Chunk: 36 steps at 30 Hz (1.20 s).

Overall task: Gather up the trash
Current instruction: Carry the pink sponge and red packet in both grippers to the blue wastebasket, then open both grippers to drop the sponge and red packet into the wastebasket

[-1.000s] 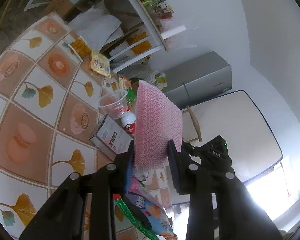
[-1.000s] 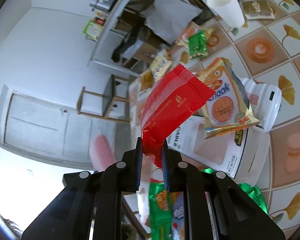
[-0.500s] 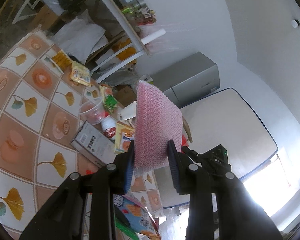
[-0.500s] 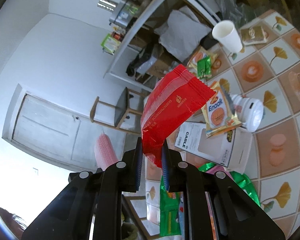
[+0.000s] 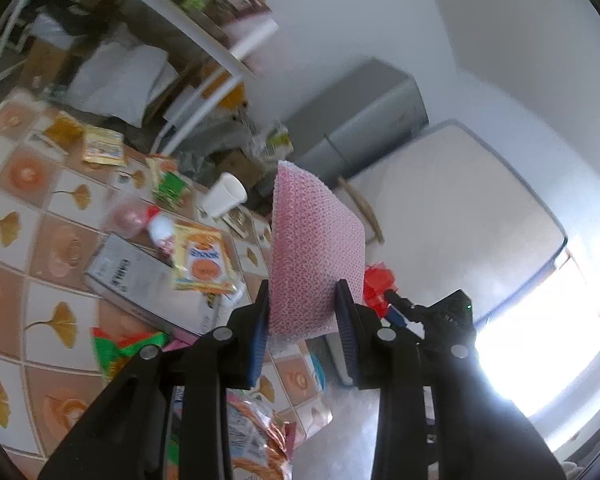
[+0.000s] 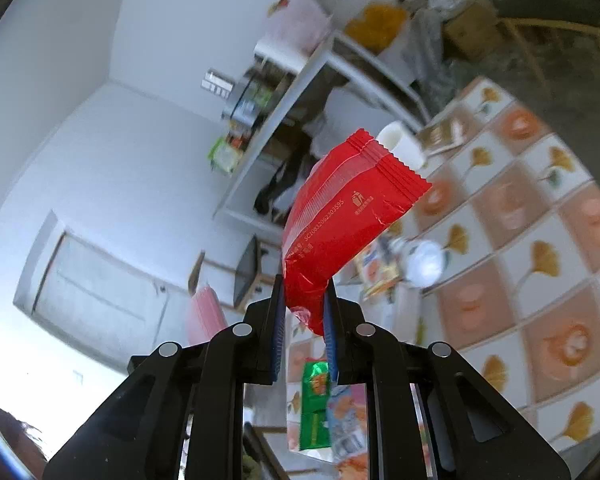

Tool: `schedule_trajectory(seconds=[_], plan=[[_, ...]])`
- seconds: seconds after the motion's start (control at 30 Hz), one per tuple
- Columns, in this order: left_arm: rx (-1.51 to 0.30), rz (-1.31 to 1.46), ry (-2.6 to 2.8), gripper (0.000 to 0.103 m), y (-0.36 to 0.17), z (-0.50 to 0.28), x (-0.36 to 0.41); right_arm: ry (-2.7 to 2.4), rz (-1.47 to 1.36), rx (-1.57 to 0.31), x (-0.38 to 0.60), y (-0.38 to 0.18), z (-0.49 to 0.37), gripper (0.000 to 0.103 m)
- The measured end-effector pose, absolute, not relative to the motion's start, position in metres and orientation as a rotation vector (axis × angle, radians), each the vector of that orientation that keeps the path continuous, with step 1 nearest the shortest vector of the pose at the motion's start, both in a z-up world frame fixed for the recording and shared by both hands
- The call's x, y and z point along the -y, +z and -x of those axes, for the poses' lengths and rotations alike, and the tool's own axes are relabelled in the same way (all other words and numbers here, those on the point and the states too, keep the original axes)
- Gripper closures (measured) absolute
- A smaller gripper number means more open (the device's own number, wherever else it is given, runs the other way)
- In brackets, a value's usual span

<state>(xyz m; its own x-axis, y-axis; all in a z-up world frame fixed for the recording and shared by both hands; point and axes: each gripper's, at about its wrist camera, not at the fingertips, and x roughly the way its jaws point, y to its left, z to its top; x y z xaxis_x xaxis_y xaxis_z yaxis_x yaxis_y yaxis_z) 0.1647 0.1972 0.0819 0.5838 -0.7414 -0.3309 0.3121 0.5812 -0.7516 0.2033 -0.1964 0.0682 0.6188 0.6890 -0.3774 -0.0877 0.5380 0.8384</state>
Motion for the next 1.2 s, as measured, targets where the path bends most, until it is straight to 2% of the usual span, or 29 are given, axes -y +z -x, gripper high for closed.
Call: schedule_trajectory(seconds=[0.3,0.57,0.8,1.1,1.2], plan=[[-0.854,0.370,-0.799,0.073,0.108,-0.207,-0.045,0.283,-1.020,-0.614,0.319,0.047,-0.135,0.087],[-1.032,0.040,-0.912,0.073,0.087,-0.252,0.147,0.009,-1.150,-0.546,0.431,-0.003,-0.079,0.087],[-1.178,-0.184,-1.004,0.072,0.023,-0.264,0.315,-0.188,-1.225,-0.580,0.498,-0.060,-0.064,0.087],[-1.322,-0.338,-1.030,0.072,-0.091,-0.266,0.465,-0.361,-1.258,-0.718,0.576,-0.136,-0.083,0.087],[-1.345,-0.316,-1.020,0.063,-0.123,-0.271,0.495,-0.388,-1.267,-0.757,0.603,-0.167,-0.101,0.078]])
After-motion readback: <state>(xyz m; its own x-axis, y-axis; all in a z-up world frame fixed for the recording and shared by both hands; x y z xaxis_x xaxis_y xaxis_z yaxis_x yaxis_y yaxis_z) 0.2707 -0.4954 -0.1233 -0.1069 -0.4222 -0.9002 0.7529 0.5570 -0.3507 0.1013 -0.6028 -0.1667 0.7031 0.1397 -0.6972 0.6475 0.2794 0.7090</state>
